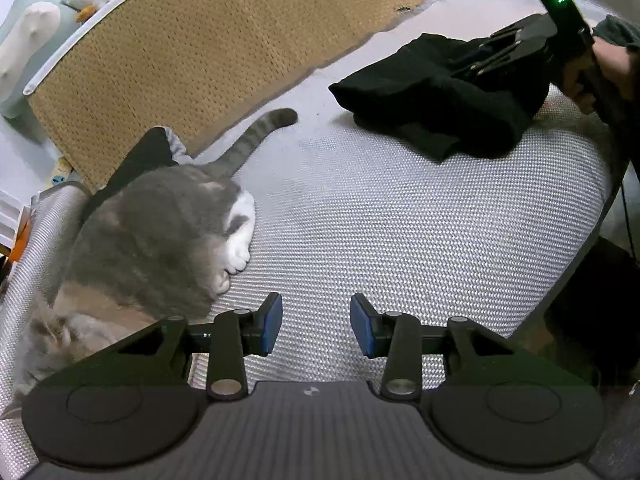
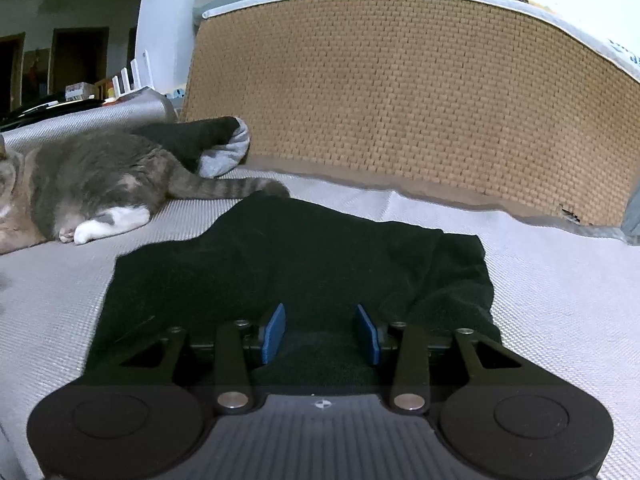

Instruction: Fold clothes

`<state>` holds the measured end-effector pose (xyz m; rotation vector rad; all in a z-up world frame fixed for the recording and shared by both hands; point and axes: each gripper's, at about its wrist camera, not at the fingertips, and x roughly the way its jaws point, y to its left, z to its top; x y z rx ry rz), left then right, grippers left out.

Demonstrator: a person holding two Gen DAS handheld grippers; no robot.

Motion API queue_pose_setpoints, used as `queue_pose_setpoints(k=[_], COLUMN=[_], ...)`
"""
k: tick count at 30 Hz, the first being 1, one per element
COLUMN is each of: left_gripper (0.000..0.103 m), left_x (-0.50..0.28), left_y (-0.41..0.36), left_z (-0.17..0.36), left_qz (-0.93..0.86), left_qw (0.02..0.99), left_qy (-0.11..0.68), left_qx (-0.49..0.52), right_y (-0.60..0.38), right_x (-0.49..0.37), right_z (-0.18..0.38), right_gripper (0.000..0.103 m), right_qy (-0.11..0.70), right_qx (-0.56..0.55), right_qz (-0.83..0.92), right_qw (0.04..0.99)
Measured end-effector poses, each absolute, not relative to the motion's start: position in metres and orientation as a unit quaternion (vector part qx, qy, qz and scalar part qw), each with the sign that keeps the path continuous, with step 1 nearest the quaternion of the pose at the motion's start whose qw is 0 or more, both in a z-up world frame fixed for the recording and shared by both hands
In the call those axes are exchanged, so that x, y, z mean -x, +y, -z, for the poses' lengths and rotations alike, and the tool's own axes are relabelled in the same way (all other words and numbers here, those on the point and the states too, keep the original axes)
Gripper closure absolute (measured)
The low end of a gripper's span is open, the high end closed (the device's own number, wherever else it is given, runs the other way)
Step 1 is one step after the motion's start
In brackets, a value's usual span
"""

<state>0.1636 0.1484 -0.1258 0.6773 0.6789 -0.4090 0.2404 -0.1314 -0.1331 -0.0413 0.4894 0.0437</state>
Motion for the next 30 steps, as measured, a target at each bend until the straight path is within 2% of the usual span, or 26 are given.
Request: queue_pose_setpoints(k=[8,16,25,30], left_gripper=[0.06,0.06,0.06,0.06], left_x=[-0.166,-0.167,-0.169,-0.17], left_y=[0.138,0.131,0.123,0.125], left_z=[0.129,0.13,0.134,0.137], left_qz=[0.209,0.211,0.216,0.215], left_qw=[0.859,0.853,0.841,0.839], left_qy=[0.33,0.334,0.341,0.346], left_qx=[-0.332,-0.341,-0.361,-0.36], right_y=[-0.116,-0.098,-0.105,-0.119], right_x=[-0.212,-0.215,-0.218,-0.21], right_z=[0.106,0.128,0.116,0.099], right_gripper=[0.056,0.053,0.053,0.054], right_qy=[0.221,0.229,0.239,0.207], right_qx=[0.034,0.063,0.04,0.029], right_qz=[-0.054,-0.076,-0.081,-0.063], right_qw=[0.973,0.968,0.967,0.976])
